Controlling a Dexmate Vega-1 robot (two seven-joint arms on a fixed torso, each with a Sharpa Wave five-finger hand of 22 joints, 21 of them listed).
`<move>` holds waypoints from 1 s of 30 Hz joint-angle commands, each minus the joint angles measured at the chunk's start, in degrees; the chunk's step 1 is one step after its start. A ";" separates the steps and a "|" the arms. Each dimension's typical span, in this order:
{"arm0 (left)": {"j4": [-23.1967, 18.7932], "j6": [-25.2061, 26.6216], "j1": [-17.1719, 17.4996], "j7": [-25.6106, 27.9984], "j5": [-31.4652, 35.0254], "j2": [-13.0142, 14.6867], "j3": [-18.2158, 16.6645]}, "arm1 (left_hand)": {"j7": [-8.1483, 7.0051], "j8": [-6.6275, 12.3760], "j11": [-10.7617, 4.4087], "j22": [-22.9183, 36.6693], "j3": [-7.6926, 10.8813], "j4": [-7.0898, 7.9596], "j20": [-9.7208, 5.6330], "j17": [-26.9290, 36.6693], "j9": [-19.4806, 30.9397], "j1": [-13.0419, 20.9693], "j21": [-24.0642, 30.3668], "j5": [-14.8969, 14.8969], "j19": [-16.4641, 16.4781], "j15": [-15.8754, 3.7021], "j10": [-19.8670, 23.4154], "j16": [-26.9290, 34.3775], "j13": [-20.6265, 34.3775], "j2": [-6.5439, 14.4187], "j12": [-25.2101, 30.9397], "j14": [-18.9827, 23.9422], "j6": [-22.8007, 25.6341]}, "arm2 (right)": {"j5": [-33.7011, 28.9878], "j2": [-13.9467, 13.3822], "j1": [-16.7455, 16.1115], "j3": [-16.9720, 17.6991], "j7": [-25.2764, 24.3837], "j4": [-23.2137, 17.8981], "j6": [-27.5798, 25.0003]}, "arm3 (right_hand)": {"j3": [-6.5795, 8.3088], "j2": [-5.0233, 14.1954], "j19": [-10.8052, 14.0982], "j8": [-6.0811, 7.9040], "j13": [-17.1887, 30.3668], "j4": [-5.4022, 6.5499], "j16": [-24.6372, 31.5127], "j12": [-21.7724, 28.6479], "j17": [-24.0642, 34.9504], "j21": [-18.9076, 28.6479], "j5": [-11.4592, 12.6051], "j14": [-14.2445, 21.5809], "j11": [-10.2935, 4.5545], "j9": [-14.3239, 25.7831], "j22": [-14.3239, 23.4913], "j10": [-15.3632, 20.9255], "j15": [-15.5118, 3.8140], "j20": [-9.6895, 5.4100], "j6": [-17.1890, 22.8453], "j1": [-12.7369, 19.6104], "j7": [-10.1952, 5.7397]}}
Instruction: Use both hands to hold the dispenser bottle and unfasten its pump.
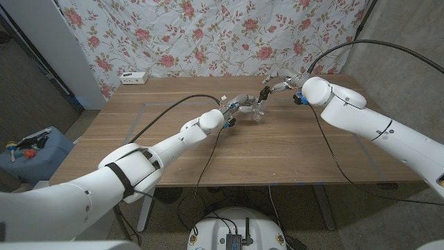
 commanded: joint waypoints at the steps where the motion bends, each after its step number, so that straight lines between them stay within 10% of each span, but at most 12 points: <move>1: 0.08 -0.20 -0.08 0.06 0.03 0.08 0.00 | -0.91 0.20 -4.40 0.00 2.33 1.89 -5.43 0.06 0.20 -3.77 0.02 0.35 -0.01 -4.86 4.71 0.37 6.20 6.13 0.08 0.76 5.04 | 0.14 -1.51 0.21 0.35 0.80 -2.51 -3.78 | -0.49 -0.77 -0.56 -1.18 0.21 0.52 0.22 -0.13 0.09 -0.23 -0.19 -0.55 0.34 -0.25 0.06 -0.65 0.32 0.20 -1.85 -1.18 0.07; 11: -0.35 -0.40 0.31 1.02 0.30 0.19 -0.07 | -1.03 0.19 -4.42 0.00 2.42 1.78 -5.40 0.06 0.20 -3.69 0.02 0.33 -0.02 -4.84 4.89 0.31 6.30 6.11 0.03 0.70 5.19 | 1.05 -3.45 0.74 1.10 1.32 -5.87 -8.50 | -1.74 -1.55 -0.84 -3.01 0.23 1.56 0.05 -0.10 0.18 -0.19 -0.67 -1.13 1.39 -0.51 0.08 -1.19 1.05 0.58 -4.30 -3.91 0.11; 30: -3.16 0.21 1.95 4.40 1.79 0.97 -0.14 | -0.86 0.08 -4.43 0.00 2.63 1.78 -5.17 0.04 0.21 -3.71 0.09 0.33 0.24 -4.79 4.88 0.30 6.45 6.21 -0.20 0.96 5.16 | 4.14 -6.72 -2.71 4.83 -3.27 -10.10 -8.57 | -7.34 -4.37 2.50 -3.44 0.25 6.57 0.75 0.65 0.40 0.65 -1.79 0.71 3.16 -0.07 0.17 0.78 1.59 0.16 -3.20 -18.04 5.72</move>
